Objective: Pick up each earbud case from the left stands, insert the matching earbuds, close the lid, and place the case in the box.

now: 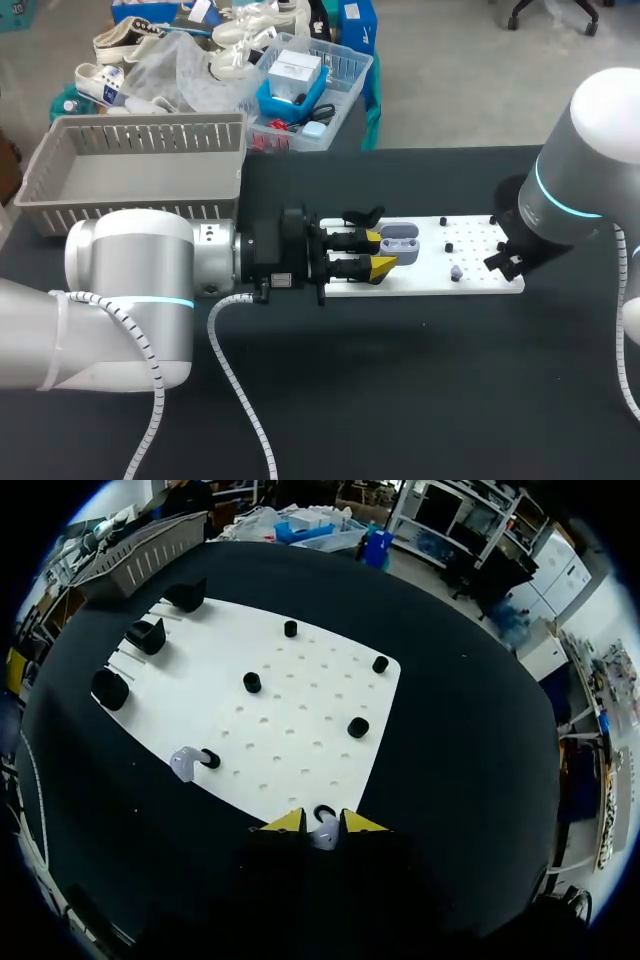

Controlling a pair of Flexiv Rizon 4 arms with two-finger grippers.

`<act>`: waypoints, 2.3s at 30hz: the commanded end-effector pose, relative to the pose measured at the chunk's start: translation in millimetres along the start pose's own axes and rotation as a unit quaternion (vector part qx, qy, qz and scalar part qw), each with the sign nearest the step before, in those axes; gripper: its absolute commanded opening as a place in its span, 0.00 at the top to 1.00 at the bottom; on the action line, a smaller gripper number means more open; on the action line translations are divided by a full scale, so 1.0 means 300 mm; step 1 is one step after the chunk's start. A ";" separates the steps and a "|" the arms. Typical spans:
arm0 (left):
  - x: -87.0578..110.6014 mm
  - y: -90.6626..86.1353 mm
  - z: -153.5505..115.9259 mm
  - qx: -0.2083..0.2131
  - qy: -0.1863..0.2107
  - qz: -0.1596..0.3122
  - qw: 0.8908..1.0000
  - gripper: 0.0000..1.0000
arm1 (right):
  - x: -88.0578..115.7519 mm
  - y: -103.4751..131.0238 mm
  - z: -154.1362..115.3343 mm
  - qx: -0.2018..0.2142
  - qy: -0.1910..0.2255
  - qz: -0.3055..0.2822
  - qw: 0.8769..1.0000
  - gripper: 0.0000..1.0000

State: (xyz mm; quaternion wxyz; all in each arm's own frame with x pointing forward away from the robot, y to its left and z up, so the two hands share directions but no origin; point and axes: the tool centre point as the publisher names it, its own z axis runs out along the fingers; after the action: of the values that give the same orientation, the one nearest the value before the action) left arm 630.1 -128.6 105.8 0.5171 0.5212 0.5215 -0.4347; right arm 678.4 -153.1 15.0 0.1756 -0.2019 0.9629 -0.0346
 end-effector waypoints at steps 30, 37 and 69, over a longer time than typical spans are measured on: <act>0.001 -0.003 0.002 -0.003 0.000 0.001 1.000 1.00 | 0.028 0.012 -0.018 0.021 -0.009 0.011 1.000 0.62; 0.001 -0.003 0.002 -0.003 0.000 0.001 1.000 1.00 | 0.025 0.014 -0.015 0.021 -0.008 0.009 1.000 0.65; 0.001 -0.003 0.002 -0.003 0.000 0.001 1.000 1.00 | 0.015 0.014 -0.087 0.025 -0.017 -0.004 1.000 1.00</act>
State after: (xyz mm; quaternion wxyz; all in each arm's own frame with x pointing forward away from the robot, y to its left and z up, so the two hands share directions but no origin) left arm 630.1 -128.6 105.8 0.5171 0.5212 0.5216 -0.4346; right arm 673.4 -149.0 24.3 0.1896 -0.2037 0.9590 -0.0537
